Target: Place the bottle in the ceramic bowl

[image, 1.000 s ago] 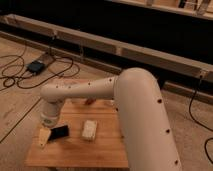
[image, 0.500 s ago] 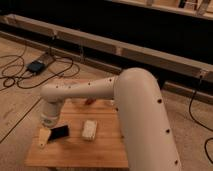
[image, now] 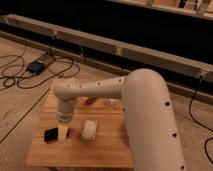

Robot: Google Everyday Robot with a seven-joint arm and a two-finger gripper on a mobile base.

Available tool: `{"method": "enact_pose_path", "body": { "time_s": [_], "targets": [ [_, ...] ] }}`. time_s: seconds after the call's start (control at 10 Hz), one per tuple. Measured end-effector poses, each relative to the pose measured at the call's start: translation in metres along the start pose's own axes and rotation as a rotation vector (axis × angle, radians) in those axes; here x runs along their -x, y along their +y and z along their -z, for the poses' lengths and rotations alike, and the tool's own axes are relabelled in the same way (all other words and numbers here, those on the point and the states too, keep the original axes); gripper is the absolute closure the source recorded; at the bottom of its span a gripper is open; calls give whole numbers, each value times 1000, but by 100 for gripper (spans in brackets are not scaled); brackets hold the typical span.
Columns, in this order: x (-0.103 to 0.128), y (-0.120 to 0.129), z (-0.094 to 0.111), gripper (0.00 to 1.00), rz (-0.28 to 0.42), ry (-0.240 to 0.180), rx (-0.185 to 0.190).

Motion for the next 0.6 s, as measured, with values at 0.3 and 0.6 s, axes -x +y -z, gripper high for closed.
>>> {"method": "enact_pose_path", "body": {
  "time_s": [0.3,0.6],
  "targets": [
    [-65,-32,32,20,6,88,-106],
    [-120,-55,66,20,-22,128,-194]
  ]
}}
